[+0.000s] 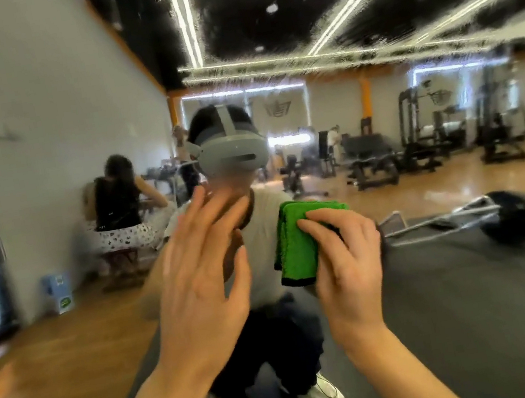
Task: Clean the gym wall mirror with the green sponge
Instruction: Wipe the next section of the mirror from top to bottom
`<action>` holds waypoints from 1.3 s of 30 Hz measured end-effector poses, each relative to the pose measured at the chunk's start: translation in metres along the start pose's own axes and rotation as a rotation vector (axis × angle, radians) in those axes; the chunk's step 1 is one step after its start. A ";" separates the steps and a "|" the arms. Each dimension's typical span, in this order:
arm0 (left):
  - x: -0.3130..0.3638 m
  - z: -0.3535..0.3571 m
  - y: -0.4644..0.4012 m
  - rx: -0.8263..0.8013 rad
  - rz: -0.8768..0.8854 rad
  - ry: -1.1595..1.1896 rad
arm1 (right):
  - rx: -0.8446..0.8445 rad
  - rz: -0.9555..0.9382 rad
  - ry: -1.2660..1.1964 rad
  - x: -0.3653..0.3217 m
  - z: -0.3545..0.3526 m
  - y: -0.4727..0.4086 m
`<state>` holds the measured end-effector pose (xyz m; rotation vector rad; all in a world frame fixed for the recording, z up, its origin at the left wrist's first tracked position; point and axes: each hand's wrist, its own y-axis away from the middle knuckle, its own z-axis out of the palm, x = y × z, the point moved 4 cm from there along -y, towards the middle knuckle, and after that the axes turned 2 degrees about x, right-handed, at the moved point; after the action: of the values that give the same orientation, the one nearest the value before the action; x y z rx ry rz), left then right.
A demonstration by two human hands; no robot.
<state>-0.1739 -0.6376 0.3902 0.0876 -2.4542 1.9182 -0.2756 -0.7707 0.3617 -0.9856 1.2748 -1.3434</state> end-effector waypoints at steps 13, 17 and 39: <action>-0.039 0.021 -0.011 -0.058 0.145 -0.333 | -0.098 0.118 0.356 0.068 -0.018 -0.004; -0.040 0.027 -0.010 -0.031 0.180 -0.396 | -0.047 0.167 0.309 0.038 0.003 -0.006; -0.041 0.029 -0.009 0.014 0.252 -0.381 | -0.101 -0.113 0.282 0.072 -0.007 -0.069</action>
<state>-0.1320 -0.6666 0.3901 0.1657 -2.8100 2.1988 -0.3039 -0.8435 0.4244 -0.9732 1.5295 -1.5596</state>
